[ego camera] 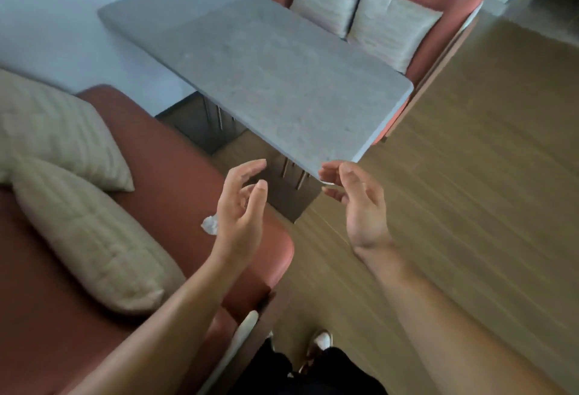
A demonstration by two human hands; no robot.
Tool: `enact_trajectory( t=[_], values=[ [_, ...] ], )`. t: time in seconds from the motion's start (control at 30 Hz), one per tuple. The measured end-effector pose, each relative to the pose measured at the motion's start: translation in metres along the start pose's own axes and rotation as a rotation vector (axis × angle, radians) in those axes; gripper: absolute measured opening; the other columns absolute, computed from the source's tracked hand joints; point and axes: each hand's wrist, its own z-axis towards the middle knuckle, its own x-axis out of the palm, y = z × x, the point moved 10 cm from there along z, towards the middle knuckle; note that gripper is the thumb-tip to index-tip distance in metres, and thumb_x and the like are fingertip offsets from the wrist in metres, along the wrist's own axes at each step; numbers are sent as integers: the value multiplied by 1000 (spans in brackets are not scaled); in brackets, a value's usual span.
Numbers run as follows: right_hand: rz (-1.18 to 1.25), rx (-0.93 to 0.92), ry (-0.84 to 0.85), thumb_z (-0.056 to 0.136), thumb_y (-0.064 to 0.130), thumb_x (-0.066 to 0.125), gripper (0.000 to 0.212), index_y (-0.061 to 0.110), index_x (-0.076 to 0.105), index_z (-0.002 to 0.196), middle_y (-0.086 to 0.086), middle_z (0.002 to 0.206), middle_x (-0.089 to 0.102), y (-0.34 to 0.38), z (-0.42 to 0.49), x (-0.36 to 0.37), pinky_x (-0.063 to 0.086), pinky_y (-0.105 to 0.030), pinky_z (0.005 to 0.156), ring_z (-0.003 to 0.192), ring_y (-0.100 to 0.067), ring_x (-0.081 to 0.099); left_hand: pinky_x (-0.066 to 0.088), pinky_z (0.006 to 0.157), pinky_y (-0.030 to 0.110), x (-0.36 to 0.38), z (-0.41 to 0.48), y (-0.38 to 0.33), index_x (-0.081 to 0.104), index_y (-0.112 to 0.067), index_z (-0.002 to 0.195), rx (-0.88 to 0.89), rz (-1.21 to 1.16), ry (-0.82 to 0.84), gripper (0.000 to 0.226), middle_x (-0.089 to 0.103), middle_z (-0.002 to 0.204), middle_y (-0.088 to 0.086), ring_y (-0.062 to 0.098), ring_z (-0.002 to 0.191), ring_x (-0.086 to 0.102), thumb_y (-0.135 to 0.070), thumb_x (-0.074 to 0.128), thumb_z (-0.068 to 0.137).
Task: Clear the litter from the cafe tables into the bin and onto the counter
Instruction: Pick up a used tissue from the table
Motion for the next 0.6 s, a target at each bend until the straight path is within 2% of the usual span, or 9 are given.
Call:
enact_trajectory(
  t=[0.13,0.27,0.3,0.43,0.5,0.6],
  values=[
    [-1,34,124,96,58,54,33,37,80,100,3,106,78,-17,29,39,54,-36,89,110,-16,72,52,100,27,-29,5,18,64,-9,129,-11,15,-112,29,67,130,9,20,120,63,-16,52,103],
    [-12,58,258,97,60,54,35,37,80,104,1,110,77,-31,54,76,56,-41,93,113,-19,72,52,88,15,-55,9,34,64,-8,129,-43,17,-246,34,67,128,5,0,109,64,-26,53,102],
    [-11,71,296,97,60,54,36,36,79,104,1,110,77,-36,60,83,57,-43,95,114,-20,72,53,87,17,-60,11,38,64,-7,129,-45,23,-285,34,67,129,5,0,110,65,-26,53,102],
    [-16,104,450,97,61,53,35,38,79,105,2,109,77,-60,86,110,57,-46,100,113,-19,72,54,103,46,-78,18,47,64,-22,128,-40,98,-432,29,67,129,-1,13,125,62,-26,51,103],
    [-10,131,519,96,61,52,36,38,79,105,2,109,77,-74,100,123,57,-42,98,113,-18,72,54,104,52,-81,22,50,64,-25,128,-44,132,-503,28,67,129,-2,14,125,62,-25,50,103],
    [-2,167,621,94,60,53,34,39,79,103,2,108,77,-96,122,140,58,-40,97,112,-17,72,54,102,55,-78,31,60,63,-16,129,-65,178,-623,30,67,130,5,19,123,62,-26,50,103]
  ],
)
